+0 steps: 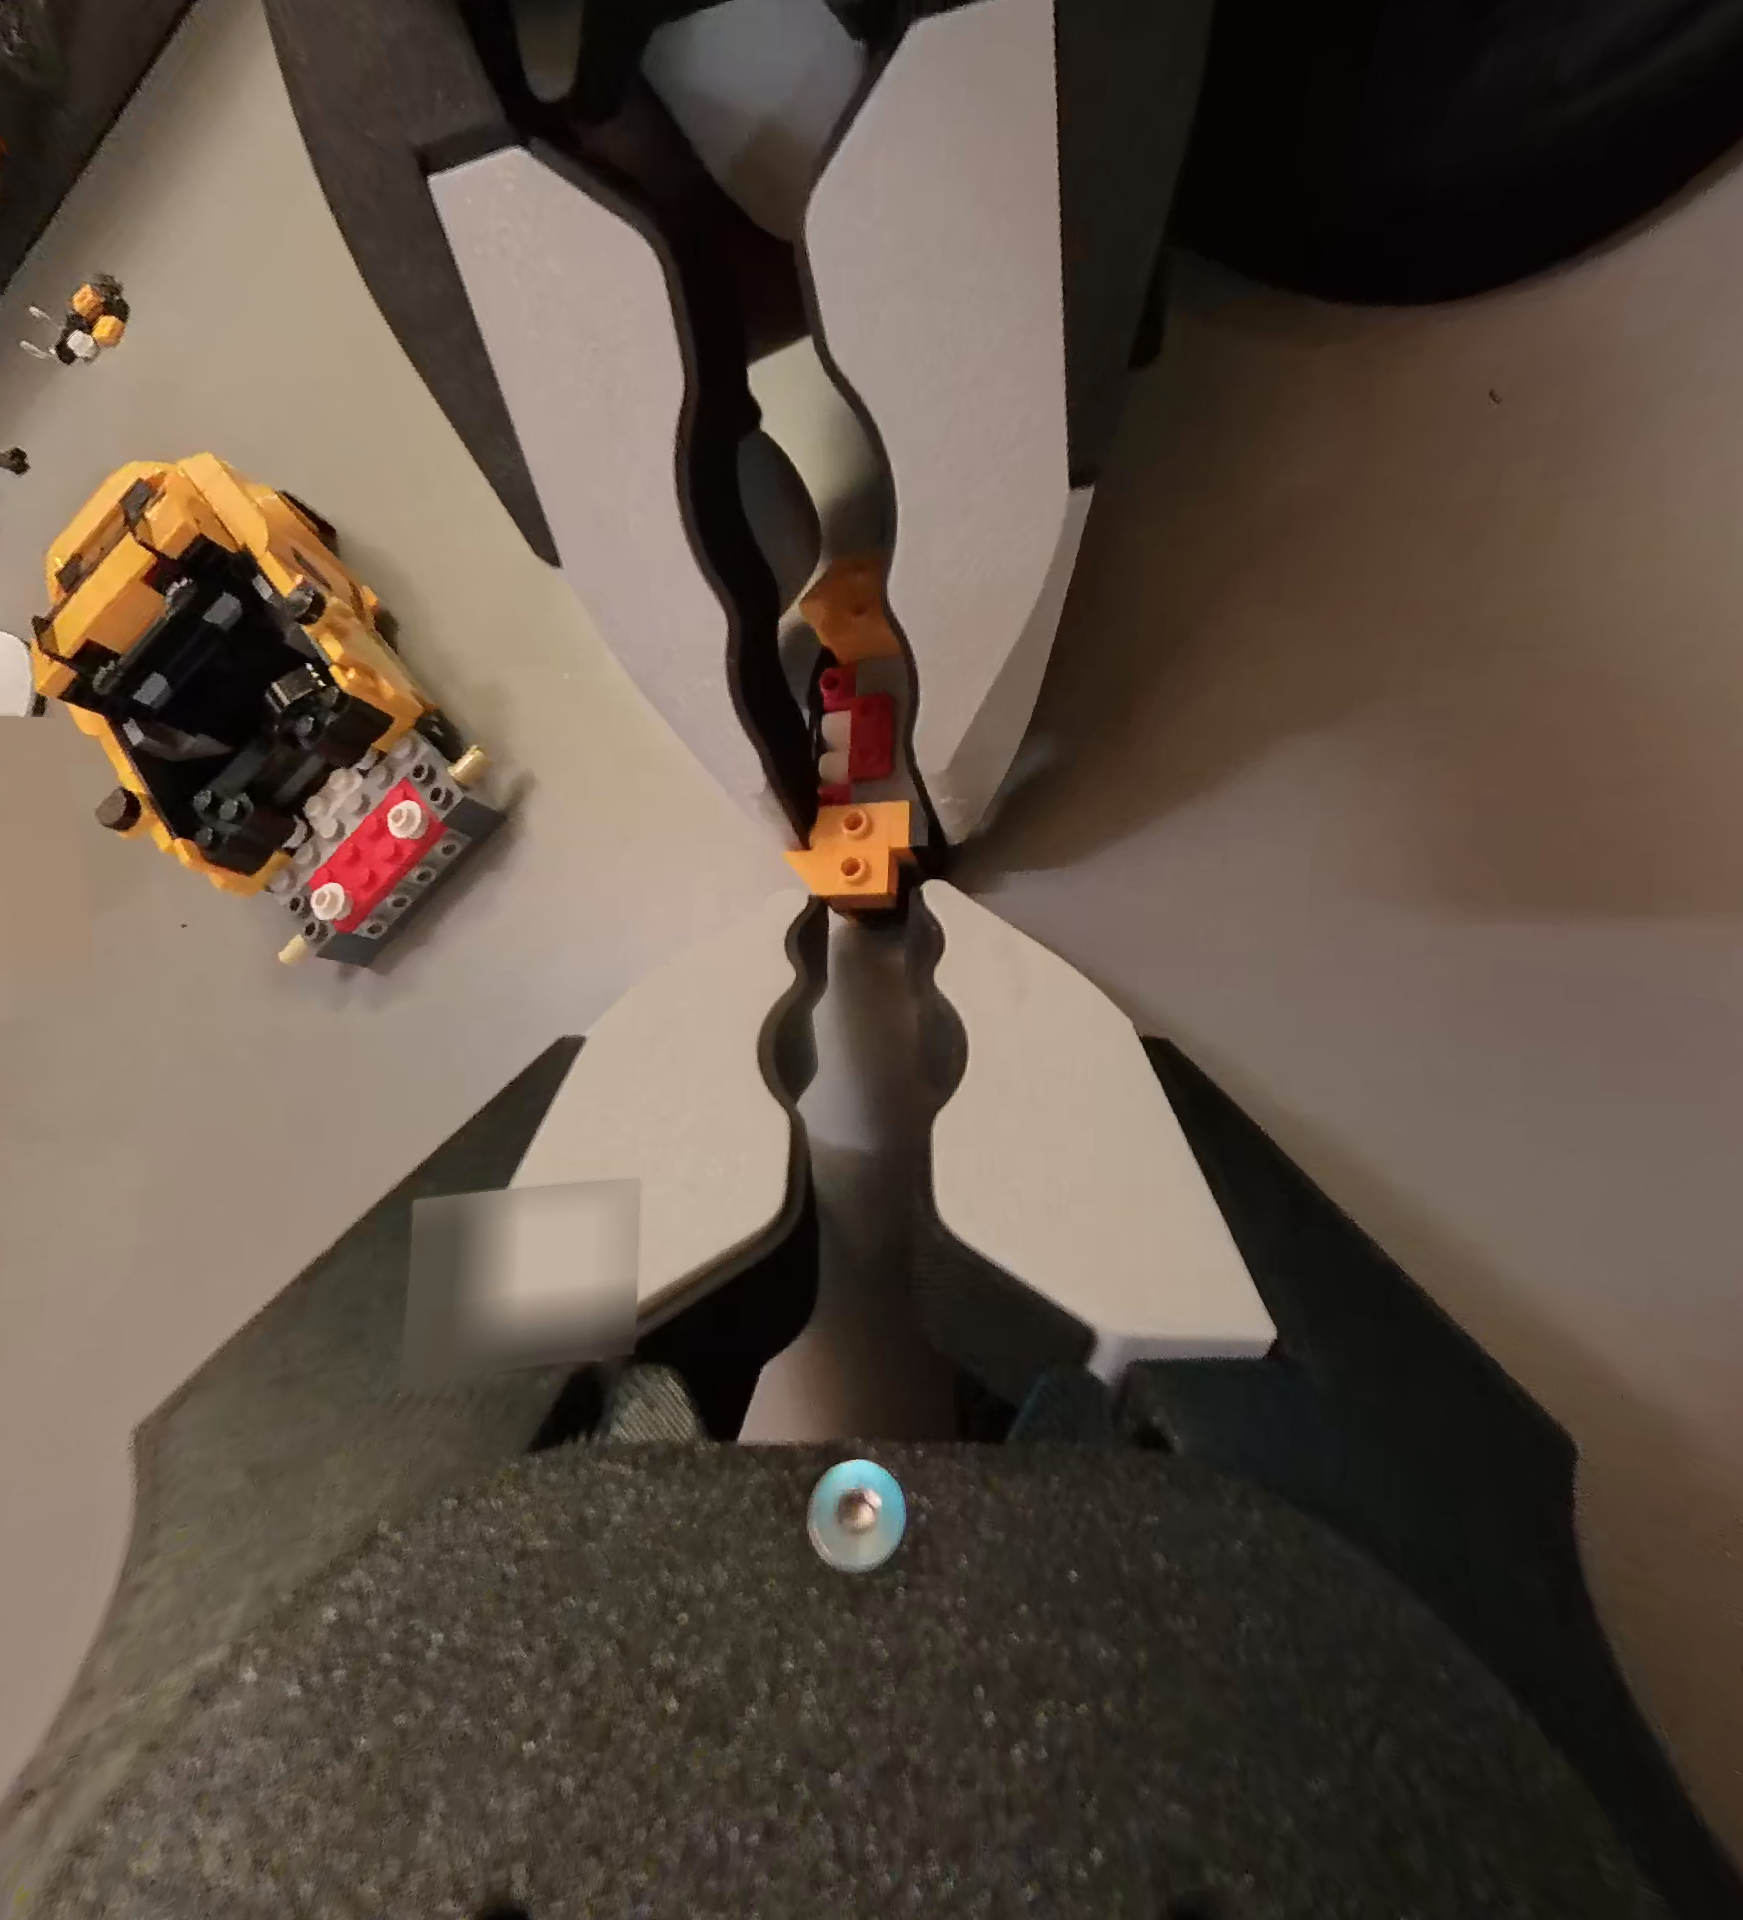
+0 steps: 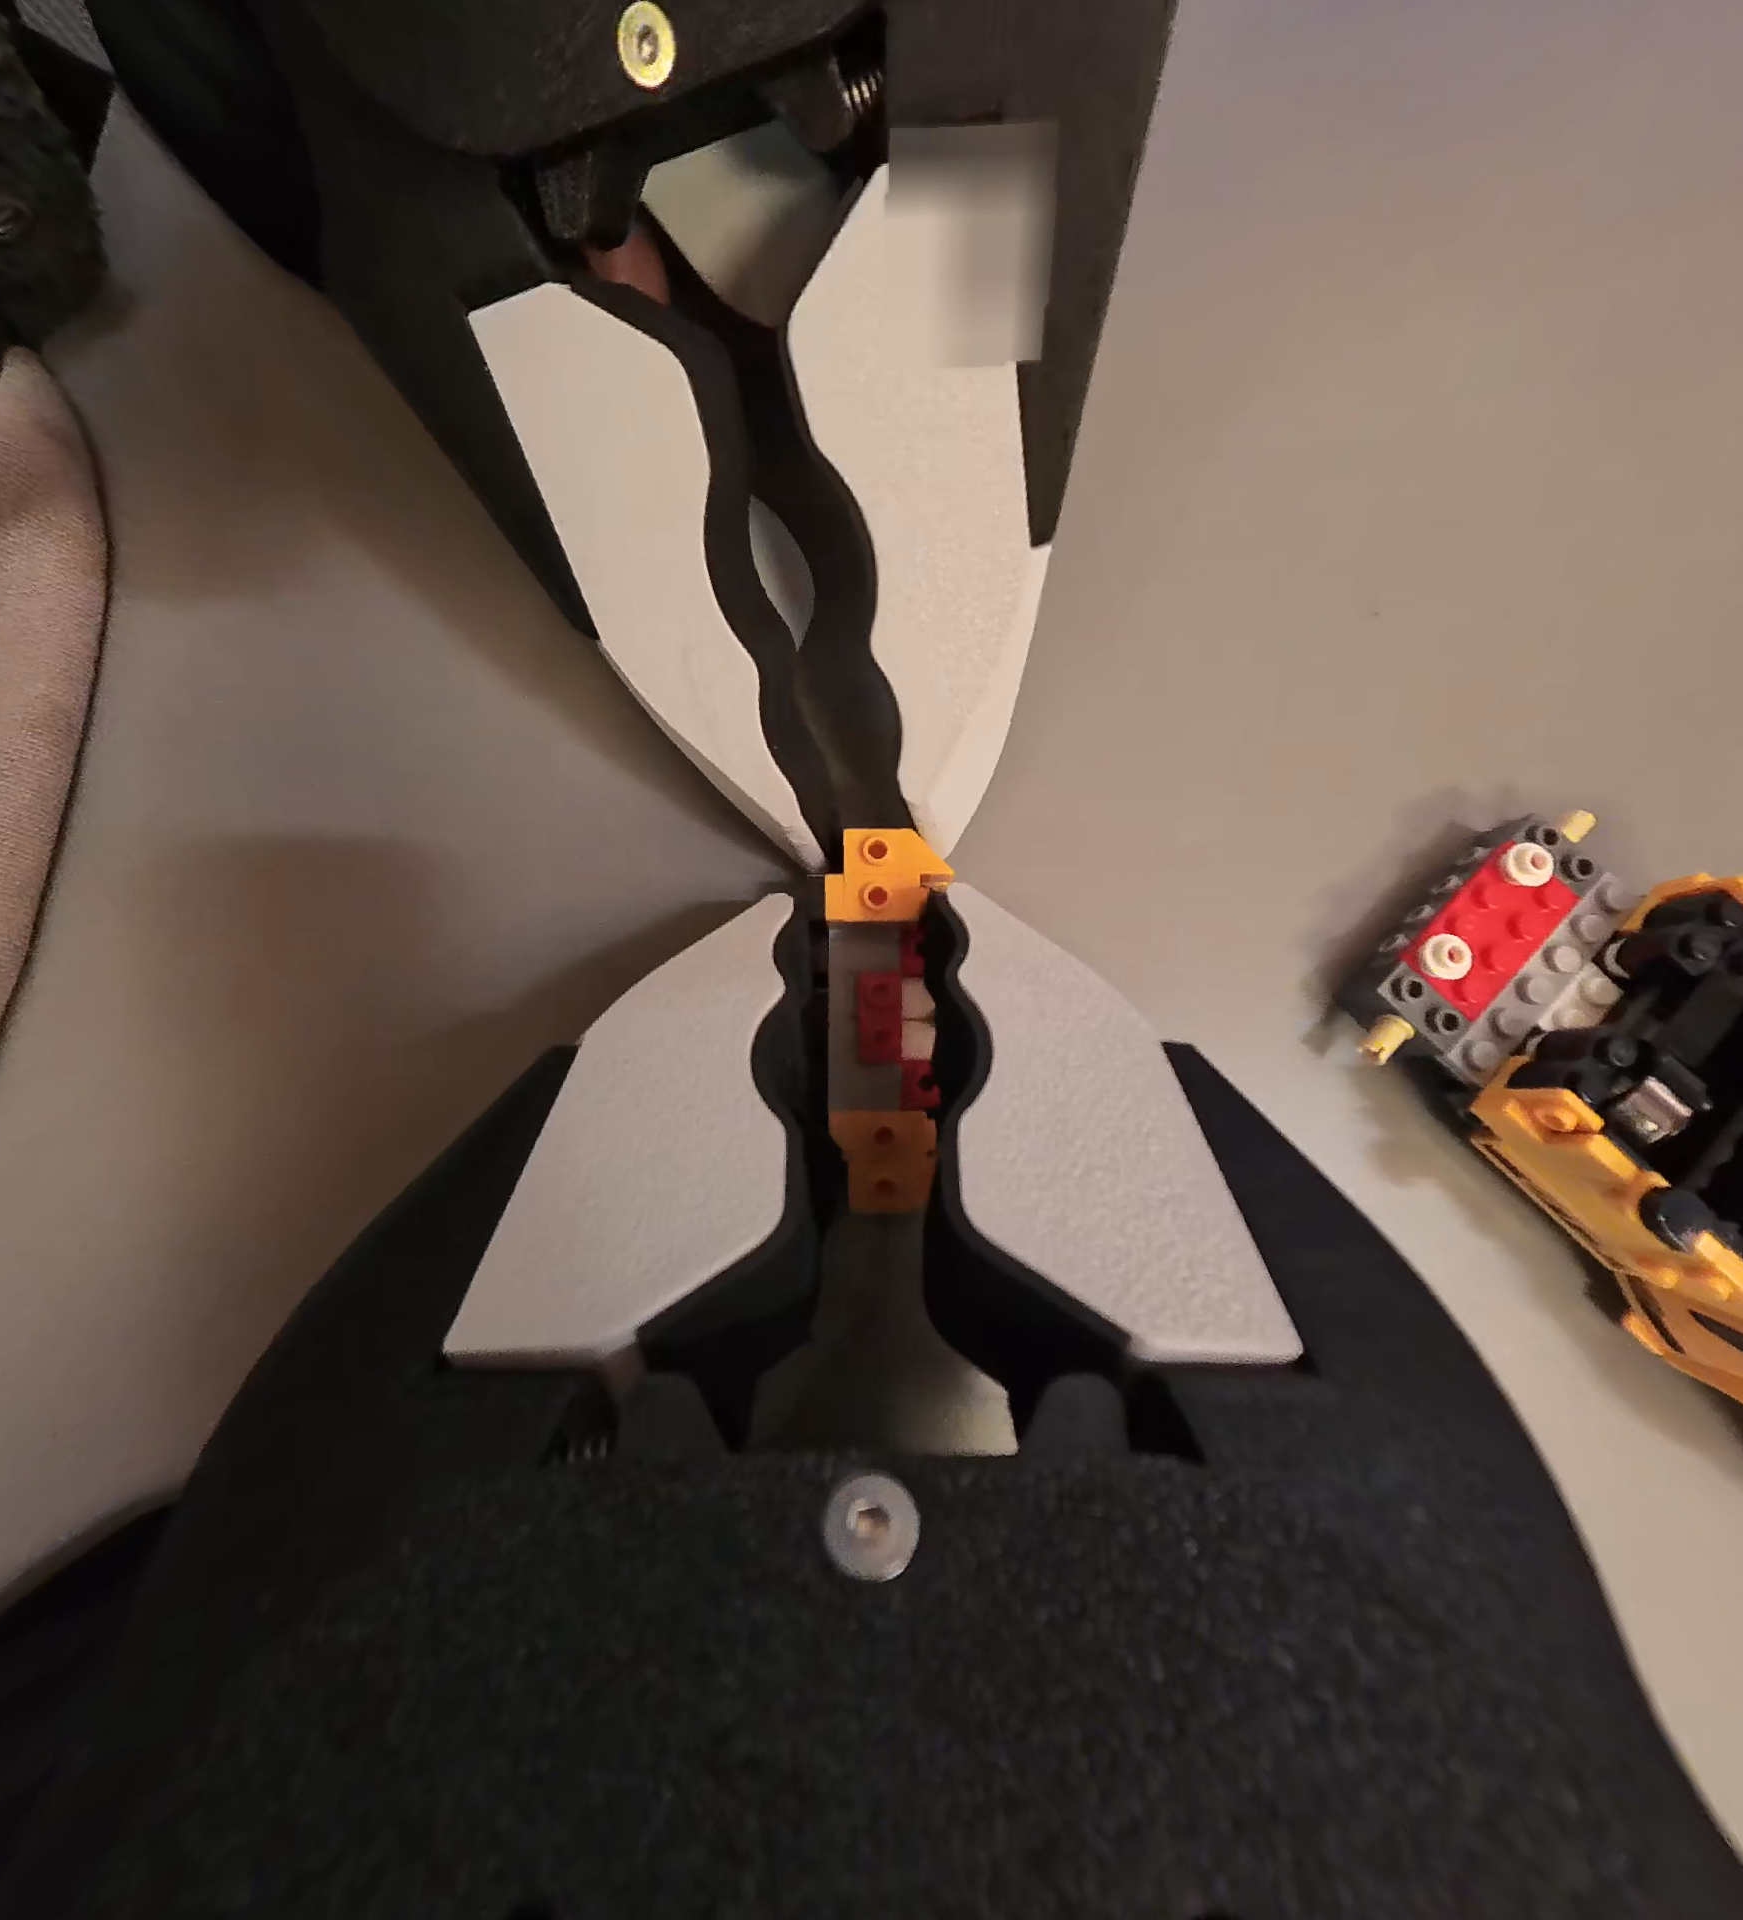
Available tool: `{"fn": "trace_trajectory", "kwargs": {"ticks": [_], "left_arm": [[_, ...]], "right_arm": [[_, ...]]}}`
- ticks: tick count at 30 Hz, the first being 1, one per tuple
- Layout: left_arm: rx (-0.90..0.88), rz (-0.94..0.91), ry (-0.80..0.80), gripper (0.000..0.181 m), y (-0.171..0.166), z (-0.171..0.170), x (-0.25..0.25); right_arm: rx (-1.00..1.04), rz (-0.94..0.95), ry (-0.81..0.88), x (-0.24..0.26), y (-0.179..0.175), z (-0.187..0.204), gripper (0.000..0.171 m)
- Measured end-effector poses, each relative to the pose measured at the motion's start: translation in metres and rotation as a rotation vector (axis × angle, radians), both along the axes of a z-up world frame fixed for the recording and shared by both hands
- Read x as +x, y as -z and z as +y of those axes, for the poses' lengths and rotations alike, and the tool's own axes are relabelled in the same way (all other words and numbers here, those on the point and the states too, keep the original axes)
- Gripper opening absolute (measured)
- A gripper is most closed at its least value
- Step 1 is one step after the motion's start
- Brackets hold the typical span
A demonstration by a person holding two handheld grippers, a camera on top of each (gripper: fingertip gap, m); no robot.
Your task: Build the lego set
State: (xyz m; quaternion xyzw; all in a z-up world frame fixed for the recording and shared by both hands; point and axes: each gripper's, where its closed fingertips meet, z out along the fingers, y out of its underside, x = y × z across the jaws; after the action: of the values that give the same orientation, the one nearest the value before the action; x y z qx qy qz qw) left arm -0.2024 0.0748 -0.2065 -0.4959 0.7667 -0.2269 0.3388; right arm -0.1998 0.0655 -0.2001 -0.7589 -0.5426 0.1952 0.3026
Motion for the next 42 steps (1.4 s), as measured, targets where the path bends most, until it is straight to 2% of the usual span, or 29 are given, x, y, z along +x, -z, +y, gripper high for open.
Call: {"fn": "trace_trajectory", "kwargs": {"ticks": [8,12,14,15,20,22,24,35,37,42], "left_arm": [[-0.023,-0.005,0.002,0.015,0.0,-0.001,0.001],[-0.099,-0.019,-0.018,0.016,-0.002,0.0,0.001],[-0.103,-0.019,-0.028,0.022,-0.002,0.003,0.0],[-0.113,-0.02,-0.026,0.024,-0.002,0.003,0.0],[-0.156,-0.026,-0.01,0.027,-0.003,-0.001,0.001],[-0.15,-0.025,-0.005,0.023,-0.003,-0.002,0.001],[-0.126,-0.027,-0.008,0.015,-0.003,-0.001,0.001],[-0.125,-0.02,-0.003,0.014,-0.002,0.0,-0.001],[-0.128,-0.013,-0.014,0.026,-0.001,0.004,-0.003],[-0.196,-0.034,-0.023,0.032,-0.006,0.007,-0.005]], "right_arm": [[0.0,0.001,0.009,0.0,0.0,-0.001,0.021],[0.023,-0.005,0.016,-0.001,-0.002,0.001,0.021],[0.02,-0.013,0.01,0.0,-0.001,-0.001,0.035],[0.022,-0.011,0.01,0.0,-0.002,-0.001,0.035],[0.033,-0.019,0.01,-0.002,-0.002,-0.001,0.034],[0.038,-0.025,0.015,-0.003,-0.001,0.001,0.021],[0.038,-0.022,0.01,-0.004,-0.001,0.001,0.021],[0.054,-0.027,0.043,-0.003,-0.001,0.002,0.021],[0.043,-0.018,0.035,0.004,-0.007,-0.002,0.04],[0.005,-0.036,0.098,0.036,-0.005,-0.008,0.042]]}}
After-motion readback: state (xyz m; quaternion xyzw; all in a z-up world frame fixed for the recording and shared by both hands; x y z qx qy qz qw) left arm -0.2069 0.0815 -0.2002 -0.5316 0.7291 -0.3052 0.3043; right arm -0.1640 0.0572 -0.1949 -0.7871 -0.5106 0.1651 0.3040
